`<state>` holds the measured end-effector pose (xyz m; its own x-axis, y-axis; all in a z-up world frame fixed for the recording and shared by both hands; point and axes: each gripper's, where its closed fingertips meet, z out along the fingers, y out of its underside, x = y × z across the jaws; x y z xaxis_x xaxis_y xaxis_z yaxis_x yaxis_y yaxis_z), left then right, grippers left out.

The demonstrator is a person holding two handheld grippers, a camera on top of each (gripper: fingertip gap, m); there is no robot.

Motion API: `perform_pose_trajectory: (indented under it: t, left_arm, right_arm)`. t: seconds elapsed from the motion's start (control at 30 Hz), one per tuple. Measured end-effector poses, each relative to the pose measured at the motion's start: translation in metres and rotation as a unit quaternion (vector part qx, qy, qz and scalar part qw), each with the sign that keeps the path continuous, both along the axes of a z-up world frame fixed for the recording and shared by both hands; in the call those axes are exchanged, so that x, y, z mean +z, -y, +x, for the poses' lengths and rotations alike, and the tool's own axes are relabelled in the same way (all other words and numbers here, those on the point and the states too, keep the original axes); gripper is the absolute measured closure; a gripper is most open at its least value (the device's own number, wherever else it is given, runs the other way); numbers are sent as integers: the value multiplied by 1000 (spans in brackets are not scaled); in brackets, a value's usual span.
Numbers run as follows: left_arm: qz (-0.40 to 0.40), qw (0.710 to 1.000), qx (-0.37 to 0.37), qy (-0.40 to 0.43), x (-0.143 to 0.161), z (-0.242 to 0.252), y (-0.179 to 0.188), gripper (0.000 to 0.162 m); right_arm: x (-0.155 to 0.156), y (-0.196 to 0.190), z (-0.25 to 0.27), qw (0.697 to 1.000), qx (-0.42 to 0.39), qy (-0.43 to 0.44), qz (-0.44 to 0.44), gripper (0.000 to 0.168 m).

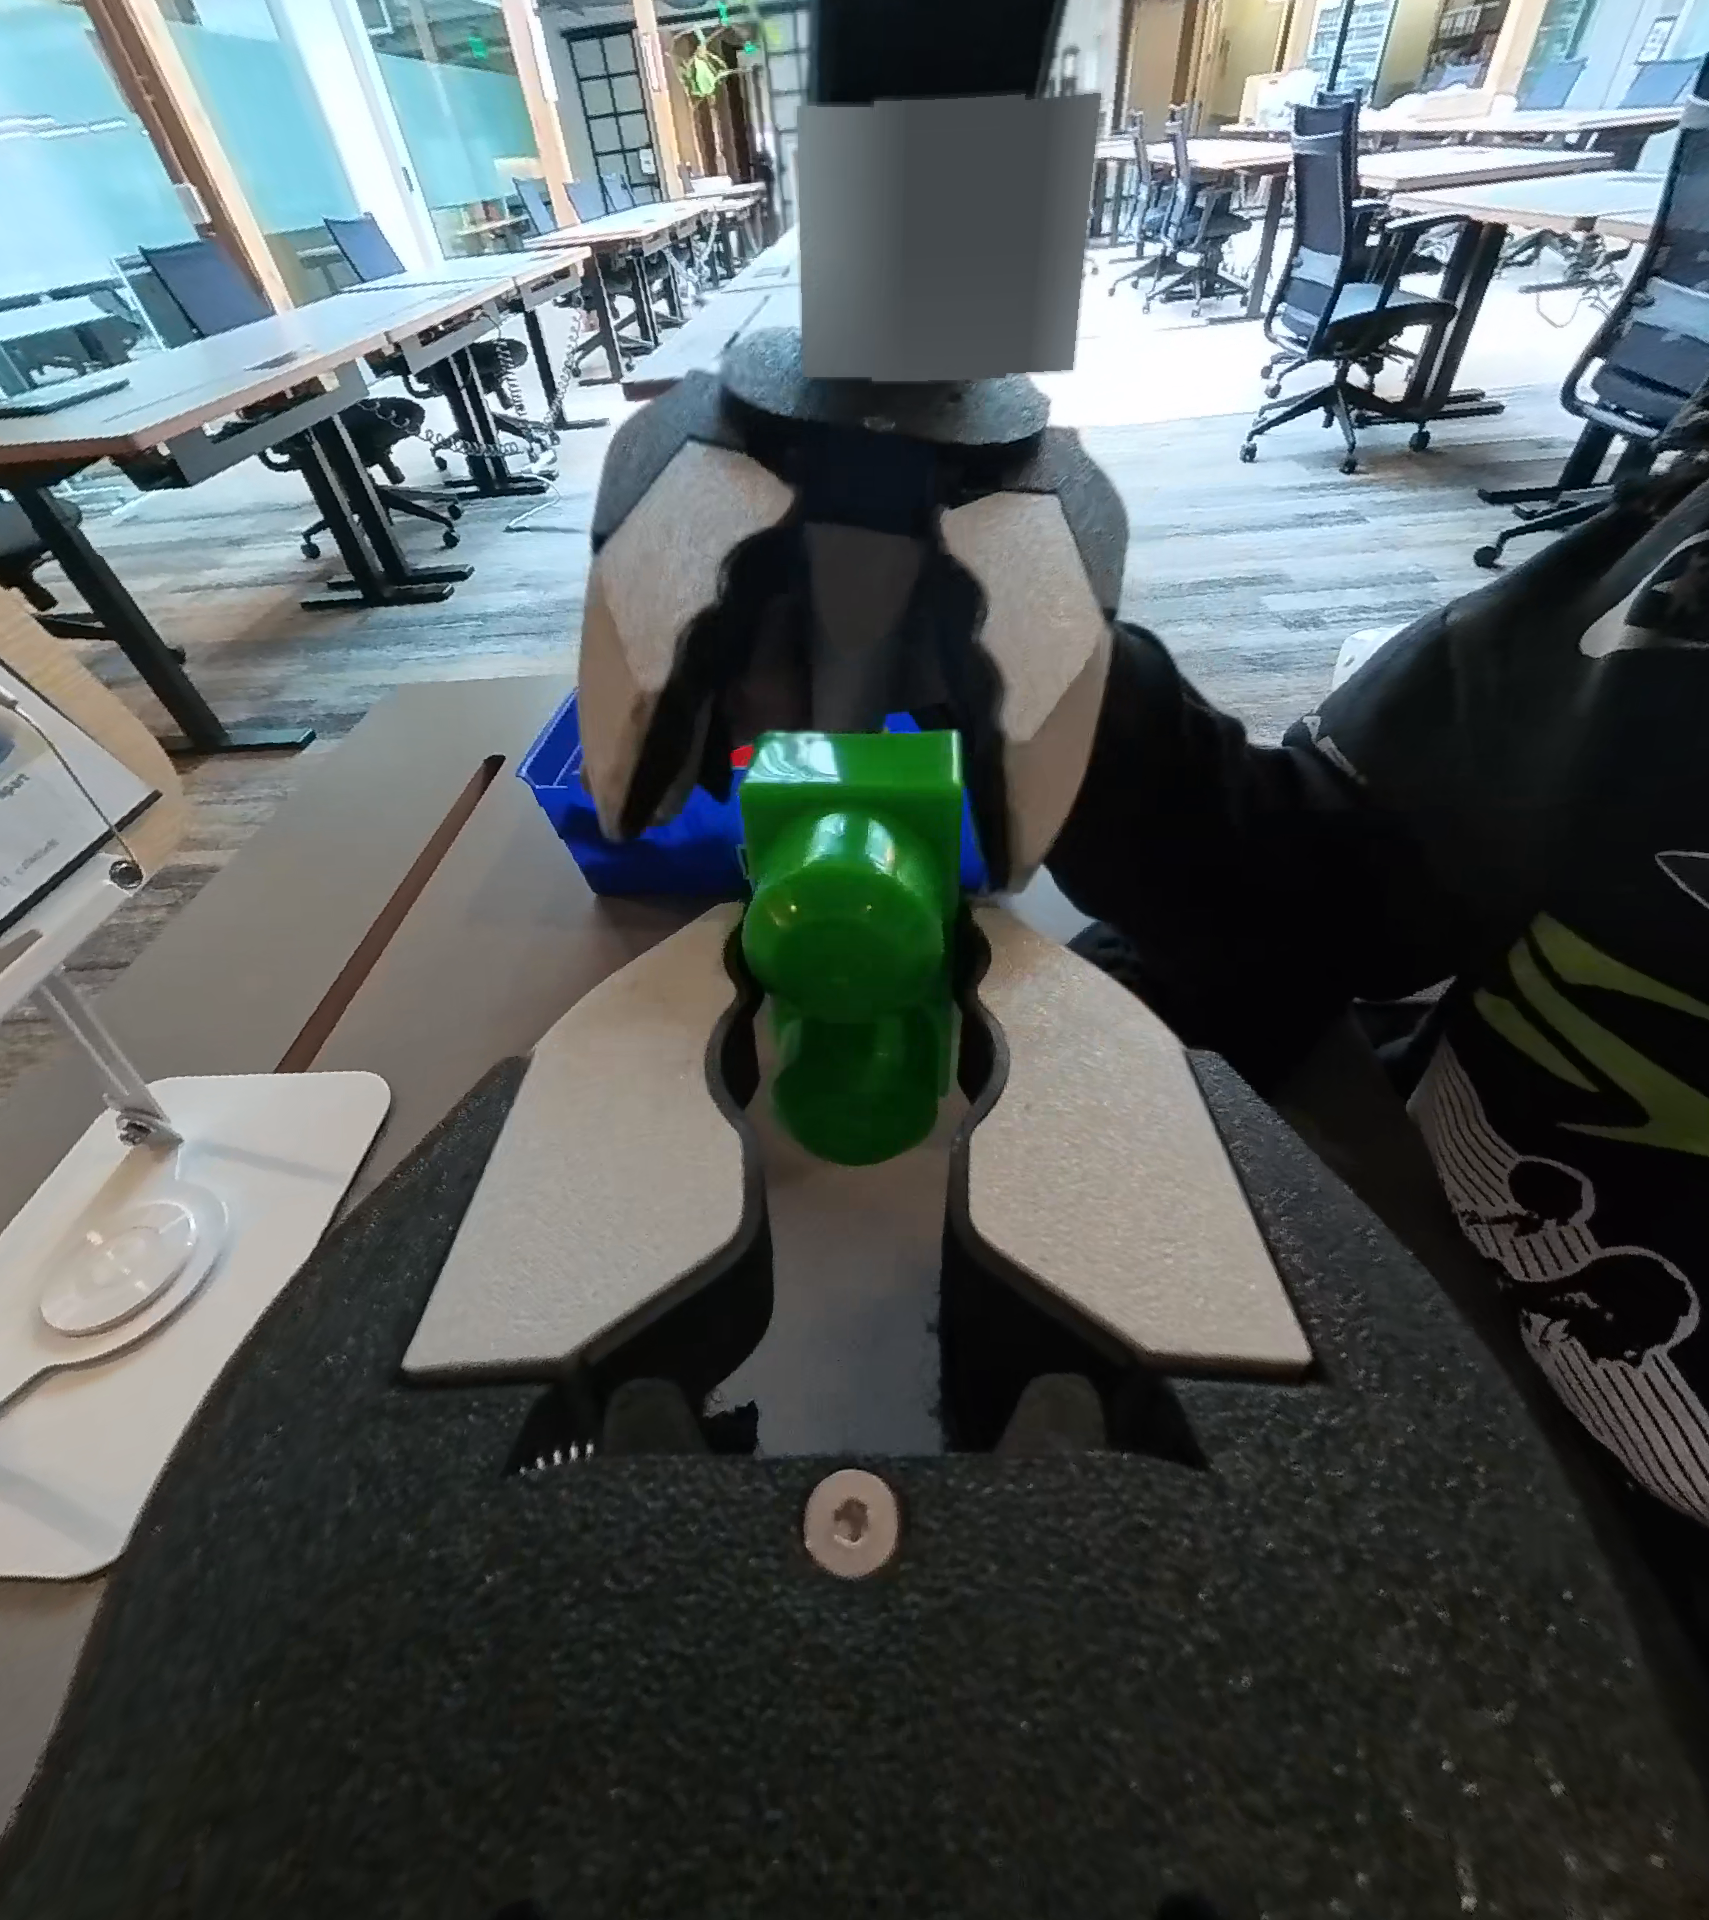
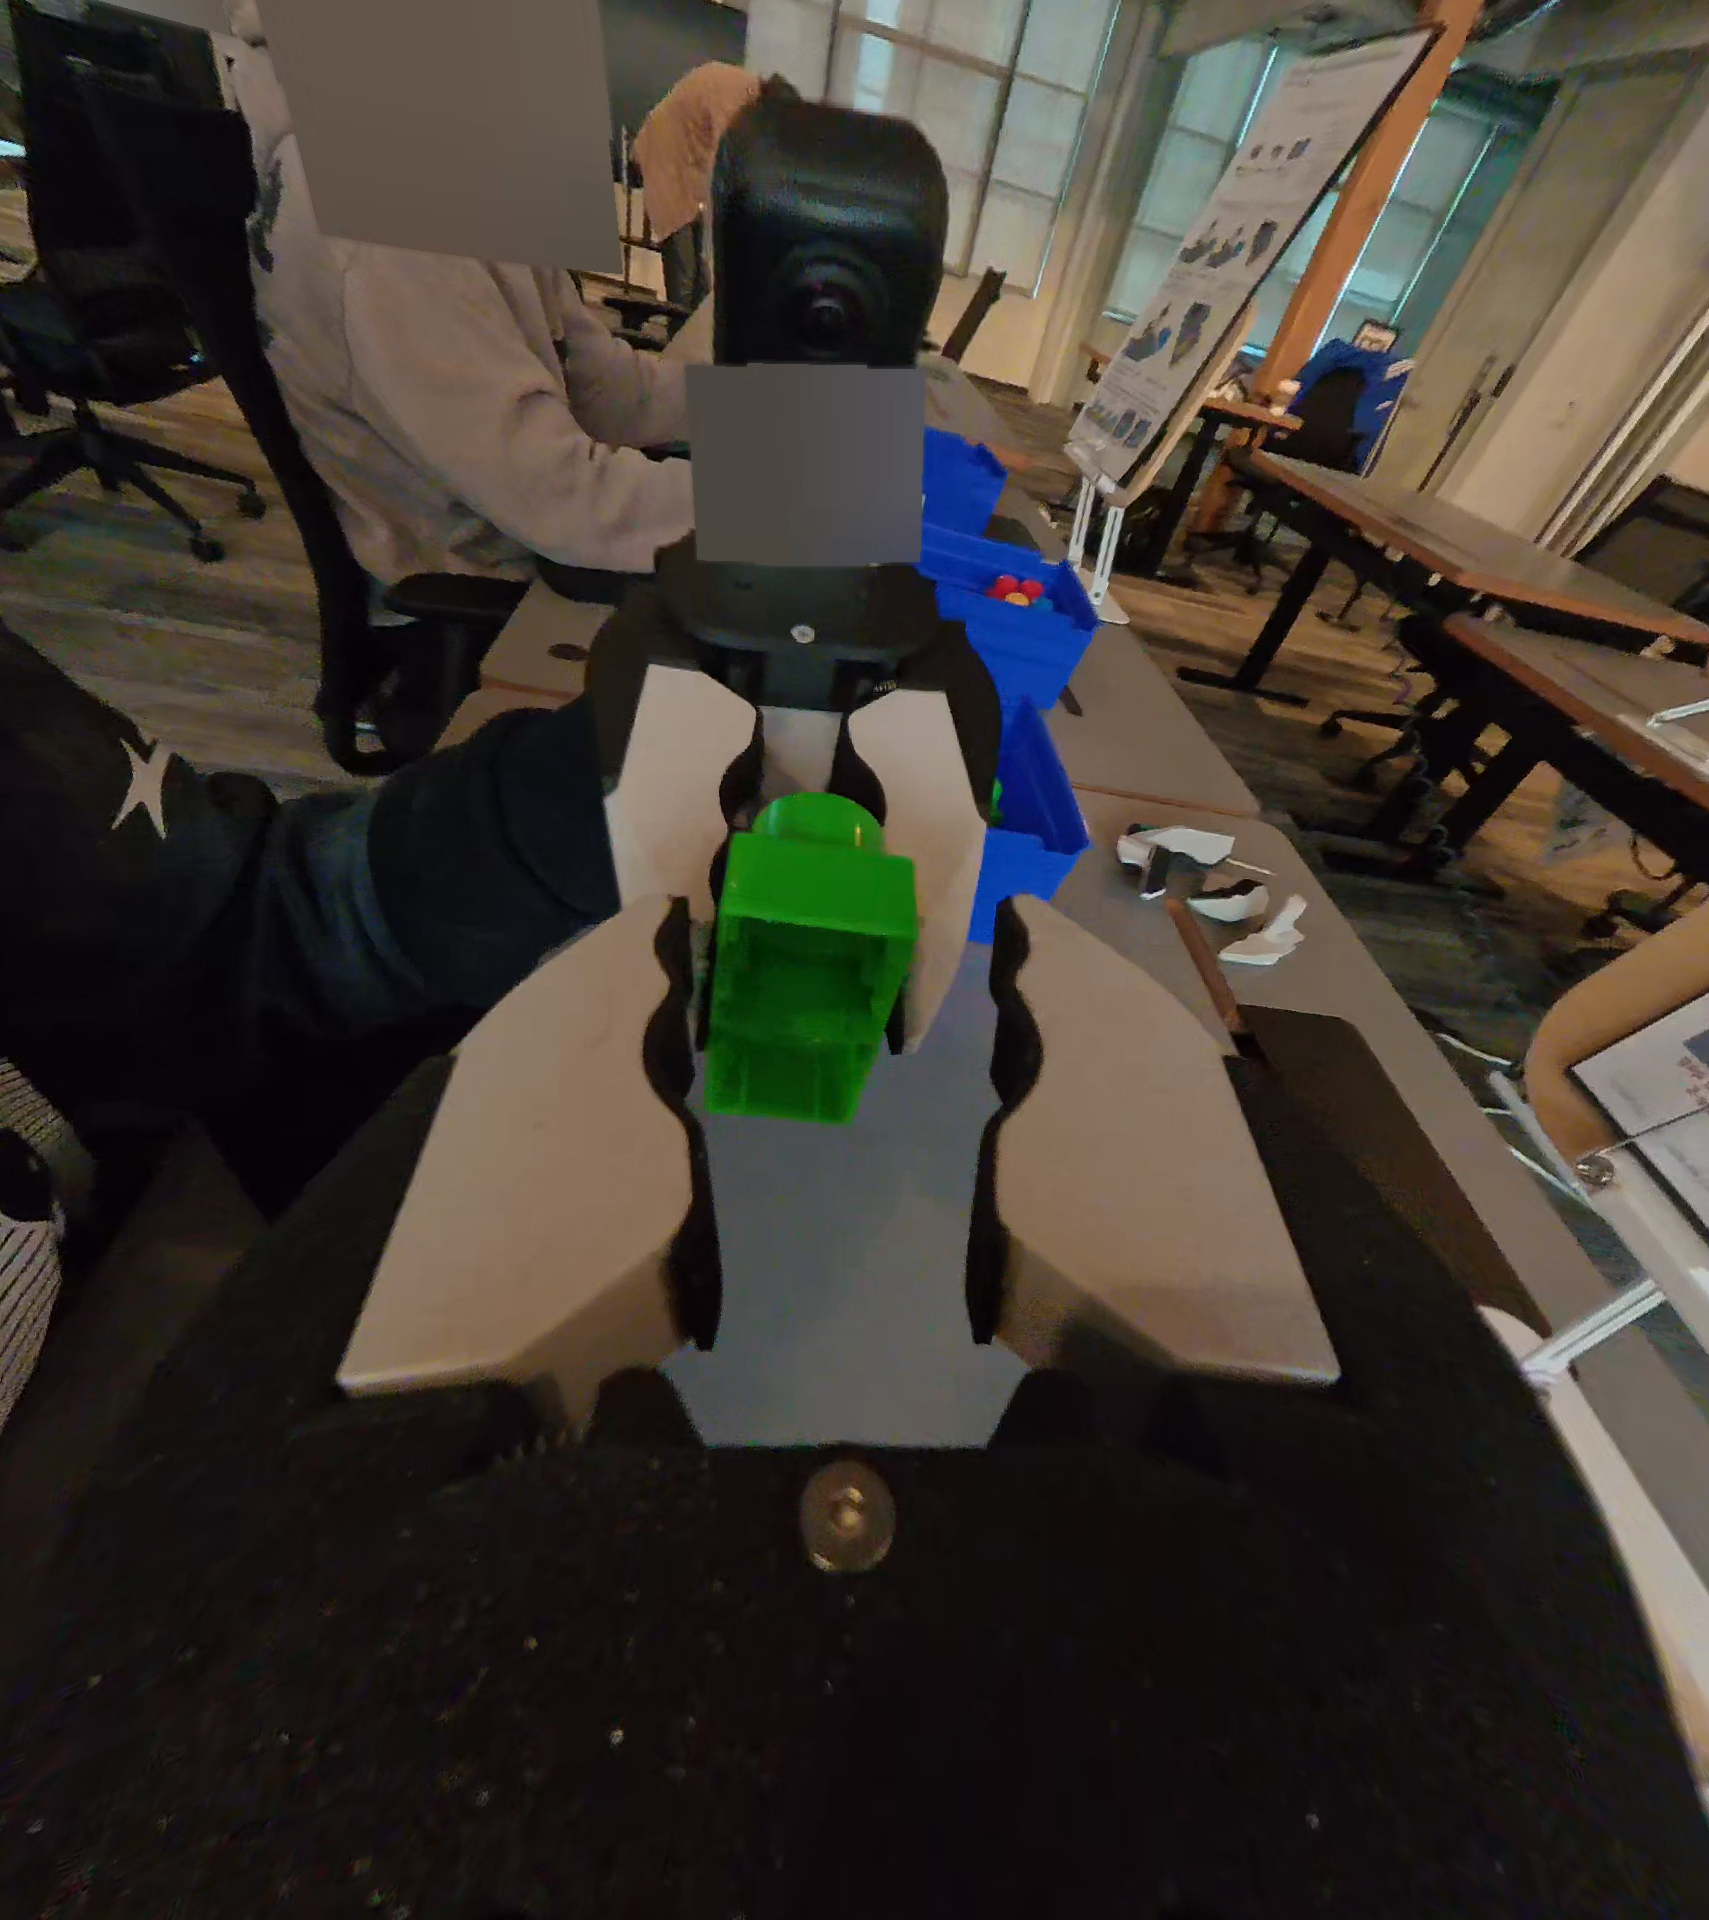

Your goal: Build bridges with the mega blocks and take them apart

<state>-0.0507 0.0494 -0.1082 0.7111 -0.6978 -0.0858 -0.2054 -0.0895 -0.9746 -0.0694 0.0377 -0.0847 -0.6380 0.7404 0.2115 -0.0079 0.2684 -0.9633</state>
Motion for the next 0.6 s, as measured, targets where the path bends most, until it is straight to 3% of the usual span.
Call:
perform_pose_trajectory:
  t: [0.1,0.13,0.27,0.37,0.5,0.6]
  left_arm:
    - [-3,1000,3,-8,-2,0,-1,127]
    - [-3,1000,6,-5,-2,-1,-1,127]
    - [6,1000,19,9,3,-5,-4,126]
    - [2,999,50,2,3,-17,-5,107]
    - [20,993,110,25,17,-43,-3,95]
    - [44,987,148,51,30,-64,3,92]
  right_arm:
    - [-3,2,-2,1000,9,3,-1,121]
    - [-3,4,-1,1000,16,1,0,131]
    - [0,-3,-2,1000,-14,8,4,132]
    - [9,-24,5,998,-59,-5,14,132]
    - [16,-94,32,979,-198,-7,52,132]
    - [7,-166,69,938,-337,30,78,132]
